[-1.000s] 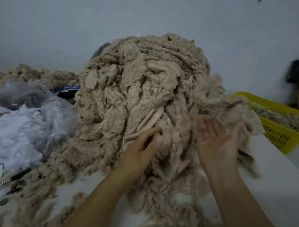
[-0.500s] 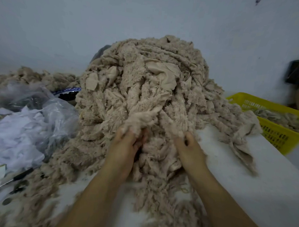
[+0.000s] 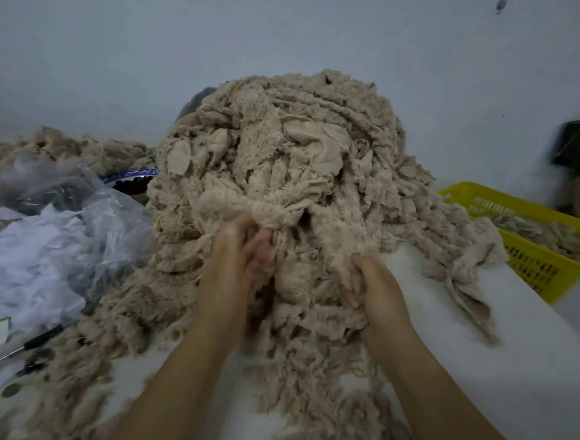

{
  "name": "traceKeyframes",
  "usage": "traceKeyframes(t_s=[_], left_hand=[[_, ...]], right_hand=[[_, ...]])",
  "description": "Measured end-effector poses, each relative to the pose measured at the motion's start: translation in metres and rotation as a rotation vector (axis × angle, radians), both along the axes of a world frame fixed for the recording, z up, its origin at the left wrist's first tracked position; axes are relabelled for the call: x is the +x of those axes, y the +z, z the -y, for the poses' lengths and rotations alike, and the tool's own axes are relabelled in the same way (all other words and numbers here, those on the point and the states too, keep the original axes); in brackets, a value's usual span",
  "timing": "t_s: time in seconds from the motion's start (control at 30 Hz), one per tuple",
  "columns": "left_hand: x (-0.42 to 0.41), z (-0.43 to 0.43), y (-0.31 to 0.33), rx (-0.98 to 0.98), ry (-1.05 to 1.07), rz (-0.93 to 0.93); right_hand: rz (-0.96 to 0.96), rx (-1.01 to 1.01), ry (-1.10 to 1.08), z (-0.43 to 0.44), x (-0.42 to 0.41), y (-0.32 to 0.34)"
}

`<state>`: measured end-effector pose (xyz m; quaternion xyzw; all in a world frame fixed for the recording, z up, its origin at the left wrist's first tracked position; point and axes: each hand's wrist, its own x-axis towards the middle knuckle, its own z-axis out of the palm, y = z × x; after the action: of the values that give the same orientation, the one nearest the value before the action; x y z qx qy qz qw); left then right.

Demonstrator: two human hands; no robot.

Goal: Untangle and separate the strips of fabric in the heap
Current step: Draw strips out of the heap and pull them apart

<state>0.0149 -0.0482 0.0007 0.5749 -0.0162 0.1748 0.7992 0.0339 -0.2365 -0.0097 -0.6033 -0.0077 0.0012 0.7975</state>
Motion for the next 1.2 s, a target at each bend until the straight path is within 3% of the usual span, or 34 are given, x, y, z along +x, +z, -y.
traceKeyframes(t_s=[0.1, 0.17, 0.27, 0.33, 0.47, 0.53, 0.6, 0.67, 0.77, 0.87, 1.0, 1.1, 1.2], left_hand=[[-0.009, 0.018, -0.009, 0.429, -0.008, -0.023], [-0.012, 0.022, -0.011, 0.465, -0.094, -0.124], [-0.009, 0.018, -0.005, 0.019, -0.262, -0.261], [-0.004, 0.012, 0.000, -0.274, -0.292, -0.253], [-0.002, -0.005, 0.005, -0.709, -0.386, -0.136], [-0.001, -0.017, 0.006, -0.906, -0.409, -0.096], [0.000, -0.022, 0.007, -0.936, -0.438, -0.104], [-0.002, -0.016, 0.010, -0.821, -0.422, -0.109], [-0.007, 0.008, 0.010, -0.282, -0.366, -0.168], [-0.016, 0.027, 0.002, 0.299, -0.324, -0.167], [-0.018, 0.029, -0.009, 0.735, -0.321, -0.234], [-0.015, 0.026, -0.009, 0.694, -0.284, -0.256], [-0.016, 0.019, -0.002, 0.358, -0.374, -0.263]], right_hand=[[0.171, -0.337, 0.183, -0.012, -0.012, -0.001], [0.264, -0.436, 0.326, -0.017, -0.016, -0.006], [0.287, -0.518, 0.424, -0.022, -0.017, -0.009], [0.293, -0.616, 0.425, -0.022, -0.017, -0.011], [0.267, -0.690, 0.188, -0.017, -0.010, -0.013], [0.095, -0.518, -0.029, -0.010, -0.004, -0.008], [-0.068, -0.191, -0.120, -0.001, 0.003, -0.004], [-0.126, 0.113, -0.063, 0.001, 0.006, 0.001], [-0.133, 0.327, 0.073, -0.007, 0.004, 0.002], [-0.036, 0.360, 0.124, -0.011, -0.003, 0.005], [0.023, 0.220, 0.105, -0.010, -0.004, 0.003], [-0.055, 0.181, -0.052, -0.008, 0.001, 0.002], [-0.049, 0.206, -0.128, -0.008, 0.004, 0.000]])
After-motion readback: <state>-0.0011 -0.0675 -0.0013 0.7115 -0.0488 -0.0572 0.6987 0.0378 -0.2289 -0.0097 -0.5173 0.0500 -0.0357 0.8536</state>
